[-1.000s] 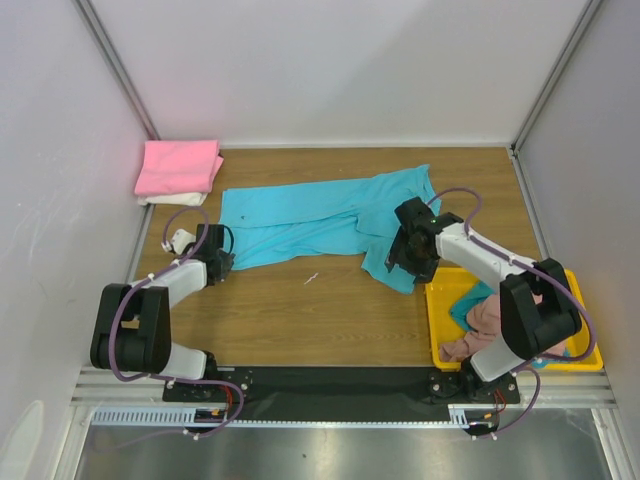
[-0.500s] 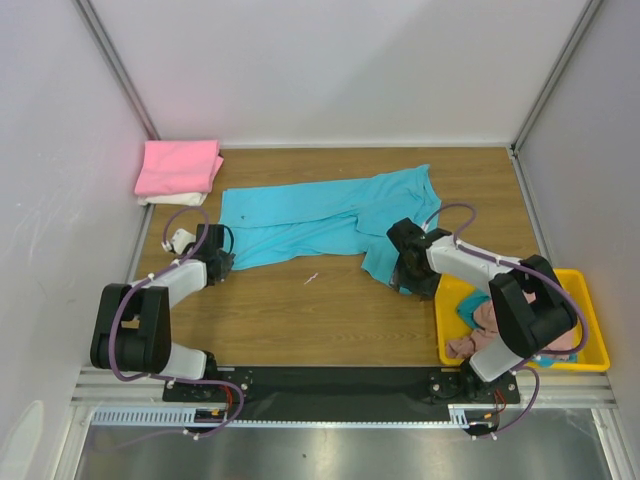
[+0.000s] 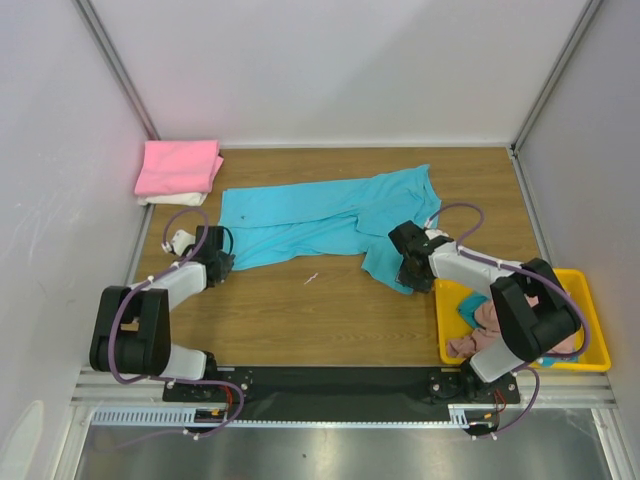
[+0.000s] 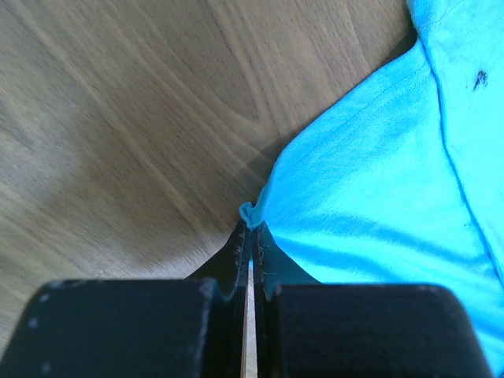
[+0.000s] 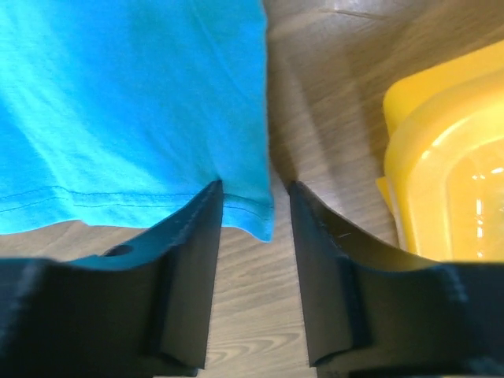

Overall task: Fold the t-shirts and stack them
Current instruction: Fold the tshirt

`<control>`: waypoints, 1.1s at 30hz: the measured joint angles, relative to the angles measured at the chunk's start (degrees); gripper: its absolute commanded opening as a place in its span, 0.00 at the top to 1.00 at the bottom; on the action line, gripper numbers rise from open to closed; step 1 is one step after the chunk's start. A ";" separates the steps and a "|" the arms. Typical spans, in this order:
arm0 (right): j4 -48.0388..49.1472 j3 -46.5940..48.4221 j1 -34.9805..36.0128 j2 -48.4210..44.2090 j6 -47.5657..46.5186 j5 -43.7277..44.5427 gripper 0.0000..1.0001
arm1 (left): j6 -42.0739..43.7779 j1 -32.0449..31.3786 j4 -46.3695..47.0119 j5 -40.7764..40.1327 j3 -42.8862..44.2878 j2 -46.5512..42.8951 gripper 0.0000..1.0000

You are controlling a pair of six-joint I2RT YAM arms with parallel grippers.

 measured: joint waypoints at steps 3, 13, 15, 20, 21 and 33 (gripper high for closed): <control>1.53 -0.50 0.00 -0.22 0.37 -0.04 0.74 | 0.02 0.00 0.00 0.00 0.00 0.00 1.00; -0.22 -0.46 -1.25 -2.43 0.83 0.09 1.00 | 0.00 0.00 -2.89 -0.87 0.02 -1.18 1.00; -1.38 0.07 -2.54 -3.89 0.35 -0.07 1.00 | 0.00 0.00 -4.59 -1.62 0.02 -1.88 1.00; -2.75 0.61 -5.88 -8.70 -1.75 -0.85 1.00 | 0.17 0.02 -8.76 -4.02 0.02 -4.66 1.00; -2.91 0.61 -6.56 -9.55 -2.25 -1.22 1.00 | 0.35 0.04 -9.44 -4.63 0.02 -5.68 1.00; -3.48 0.68 -12.33 -12.44 -7.34 -6.19 1.00 | 0.87 0.28 -13.16 -9.31 -0.44 -10.75 1.00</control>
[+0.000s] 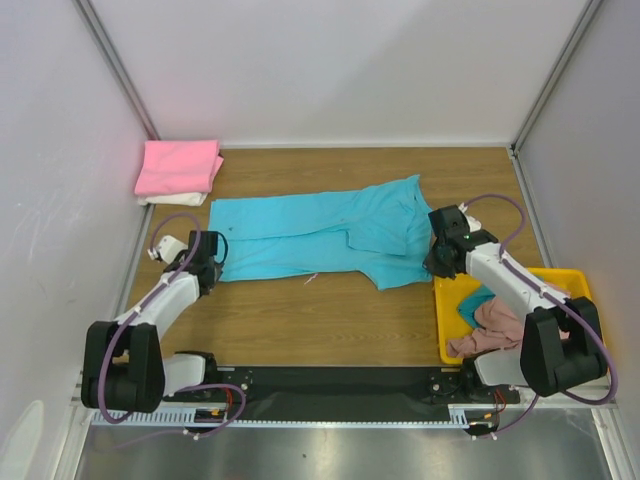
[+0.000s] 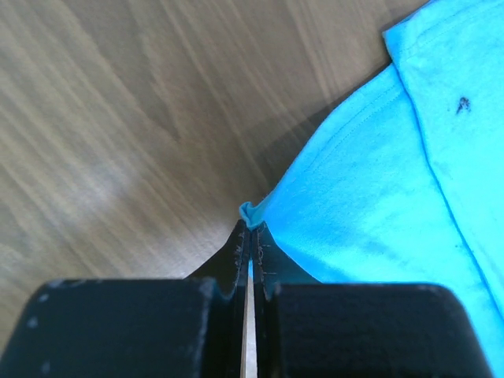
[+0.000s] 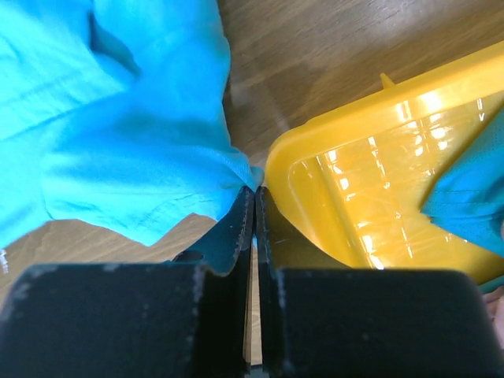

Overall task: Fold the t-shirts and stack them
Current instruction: Fold the tshirt

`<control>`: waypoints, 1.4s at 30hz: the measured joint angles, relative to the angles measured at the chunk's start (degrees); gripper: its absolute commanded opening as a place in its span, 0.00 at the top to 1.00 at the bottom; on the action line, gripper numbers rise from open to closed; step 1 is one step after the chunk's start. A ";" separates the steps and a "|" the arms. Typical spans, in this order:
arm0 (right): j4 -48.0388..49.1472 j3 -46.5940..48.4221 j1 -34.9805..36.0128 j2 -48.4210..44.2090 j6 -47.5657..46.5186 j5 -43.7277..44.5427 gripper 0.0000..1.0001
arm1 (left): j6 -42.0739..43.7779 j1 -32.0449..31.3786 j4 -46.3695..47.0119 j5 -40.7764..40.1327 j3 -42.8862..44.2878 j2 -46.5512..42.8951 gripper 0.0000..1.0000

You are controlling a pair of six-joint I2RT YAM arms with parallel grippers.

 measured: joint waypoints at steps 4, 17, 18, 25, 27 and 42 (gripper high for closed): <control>-1.05 1.97 -1.25 -0.63 -1.68 -2.08 1.00 | -0.04 0.00 -1.01 -0.31 -0.24 -0.37 1.00; 1.84 15.30 -2.99 7.15 -5.44 -4.85 1.00 | 0.17 0.52 -1.84 -3.67 6.67 5.73 1.00; 2.25 16.06 -3.23 7.98 -5.62 -4.92 1.00 | 0.28 0.66 -1.75 -3.98 7.56 6.54 1.00; 6.05 20.59 -4.37 14.16 -6.67 -6.01 1.00 | 0.55 1.62 -0.57 -5.03 12.81 12.48 1.00; 6.71 22.03 -4.61 16.06 -6.95 -6.38 1.00 | 0.55 1.68 -0.55 -5.14 14.49 14.60 1.00; 8.70 39.58 -7.67 32.57 -10.19 -11.32 1.00 | 0.42 1.73 -2.91 -6.67 29.20 26.75 1.00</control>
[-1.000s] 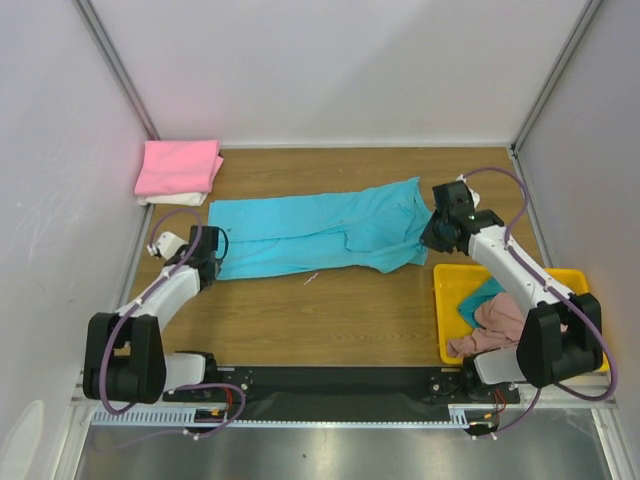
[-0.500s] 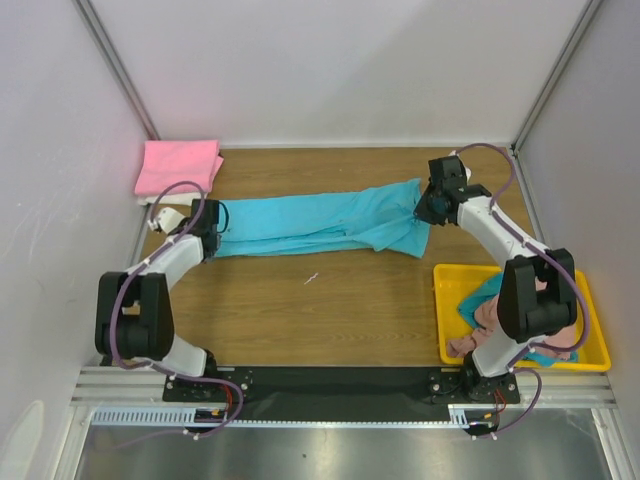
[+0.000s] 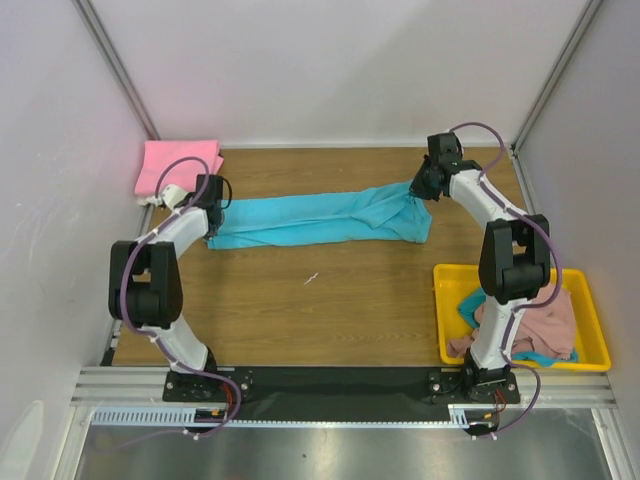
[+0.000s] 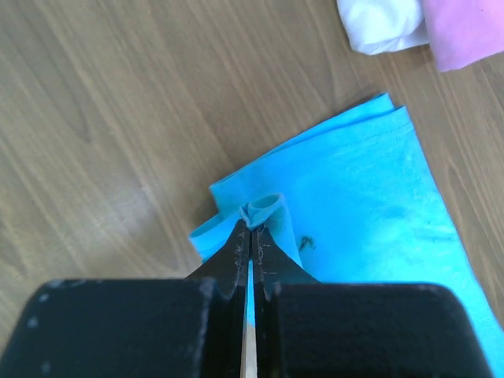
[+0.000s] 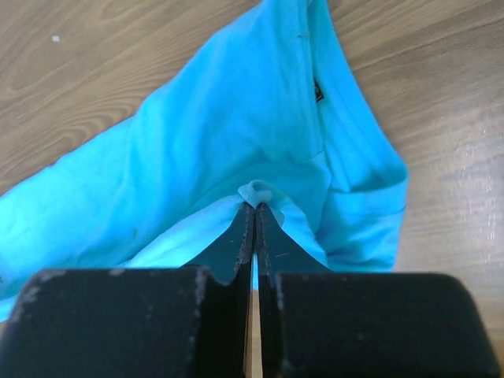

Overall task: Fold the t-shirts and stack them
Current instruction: Fold the tshirt

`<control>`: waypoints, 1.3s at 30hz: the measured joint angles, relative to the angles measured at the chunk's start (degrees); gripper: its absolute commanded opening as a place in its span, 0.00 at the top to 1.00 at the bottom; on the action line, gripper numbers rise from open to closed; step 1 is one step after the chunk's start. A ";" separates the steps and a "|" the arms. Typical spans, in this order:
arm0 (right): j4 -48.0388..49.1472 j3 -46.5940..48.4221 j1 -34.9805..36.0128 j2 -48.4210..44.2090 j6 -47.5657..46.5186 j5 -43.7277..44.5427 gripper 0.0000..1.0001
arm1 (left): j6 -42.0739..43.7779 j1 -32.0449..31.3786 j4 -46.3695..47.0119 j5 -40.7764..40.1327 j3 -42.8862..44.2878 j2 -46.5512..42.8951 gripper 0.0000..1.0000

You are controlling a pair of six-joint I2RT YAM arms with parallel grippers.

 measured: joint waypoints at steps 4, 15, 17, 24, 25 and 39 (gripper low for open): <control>0.00 1.49 -0.85 3.74 -0.52 -0.68 1.00 | -0.50 0.00 -2.12 -0.85 4.39 4.76 1.00; 0.22 6.95 -1.46 9.16 -1.11 -2.93 0.91 | -0.37 0.00 -5.31 -0.76 10.21 10.49 0.61; 0.17 8.11 -1.57 9.90 -1.16 -3.43 0.80 | 0.42 0.00 -4.96 -0.76 10.43 10.49 0.41; -0.35 13.46 -2.56 13.40 -2.03 -7.45 0.31 | 7.50 -0.33 1.03 0.33 6.75 5.81 0.20; -0.74 14.75 -2.69 14.05 -2.08 -8.39 0.29 | 8.79 -0.44 1.68 0.50 5.92 4.31 0.18; -2.03 22.32 -3.69 14.67 0.66 -16.13 0.25 | 16.61 -1.09 5.42 9.73 -9.09 -12.55 0.11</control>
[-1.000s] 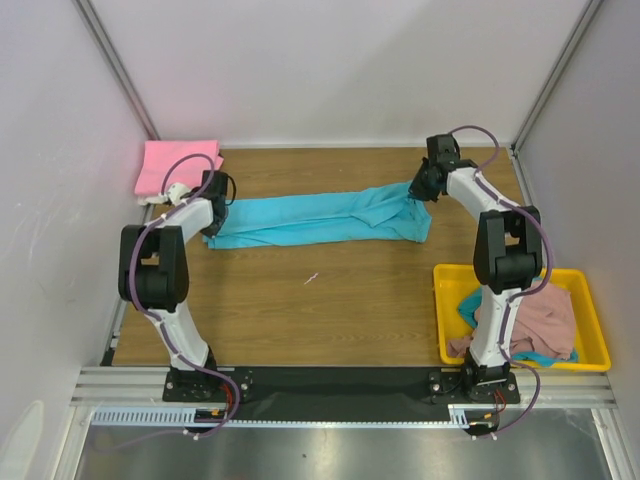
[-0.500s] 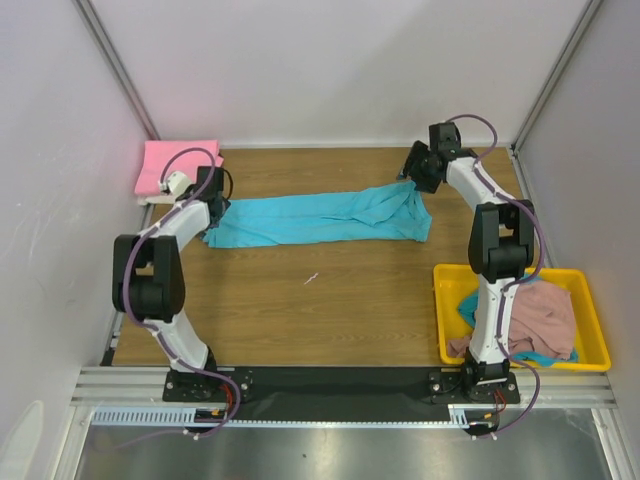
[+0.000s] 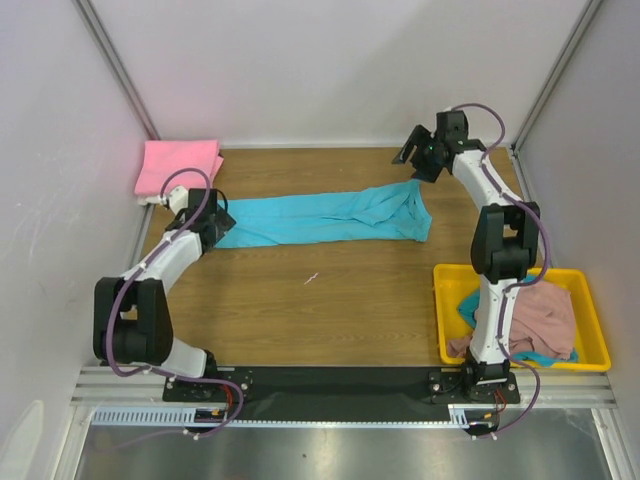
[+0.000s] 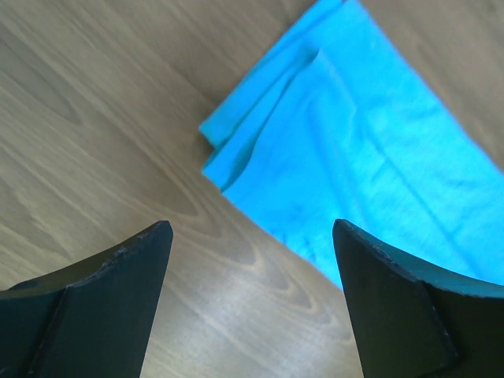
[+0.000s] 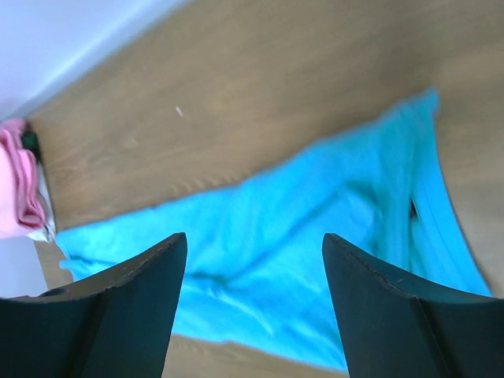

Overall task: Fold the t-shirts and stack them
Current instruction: Fold the tshirt

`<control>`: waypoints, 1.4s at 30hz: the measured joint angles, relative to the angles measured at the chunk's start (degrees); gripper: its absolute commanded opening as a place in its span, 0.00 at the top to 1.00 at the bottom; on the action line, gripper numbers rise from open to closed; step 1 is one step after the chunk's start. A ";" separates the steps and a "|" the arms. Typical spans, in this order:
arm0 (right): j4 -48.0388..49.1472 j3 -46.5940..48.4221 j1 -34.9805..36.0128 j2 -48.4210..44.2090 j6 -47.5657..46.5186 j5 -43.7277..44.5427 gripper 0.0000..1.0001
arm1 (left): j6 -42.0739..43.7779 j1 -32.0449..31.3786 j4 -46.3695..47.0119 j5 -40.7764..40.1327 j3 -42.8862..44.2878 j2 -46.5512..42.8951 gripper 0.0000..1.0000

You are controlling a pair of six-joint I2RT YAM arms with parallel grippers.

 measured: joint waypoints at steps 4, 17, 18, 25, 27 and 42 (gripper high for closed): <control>1.42 -11.87 0.20 -6.62 1.05 0.13 0.26 | 0.15 0.00 0.94 3.23 -1.03 1.31 0.20; 2.36 -22.16 5.11 -12.52 1.44 2.54 0.31 | -0.57 2.29 4.11 6.21 -1.20 9.49 0.49; 2.29 -22.49 5.25 -12.52 1.51 2.93 0.32 | -0.57 2.29 4.22 6.19 -1.20 9.70 0.51; 2.86 -23.67 5.53 -12.52 3.10 4.79 0.32 | -0.61 2.38 4.26 6.03 -1.20 11.67 0.56; 3.08 -23.91 6.01 -12.44 3.50 5.05 0.33 | -0.61 2.38 4.35 5.77 -1.18 12.00 0.61; 4.02 -28.72 6.73 -10.29 4.70 10.32 0.37 | -1.81 3.80 4.22 5.22 -0.22 13.40 0.92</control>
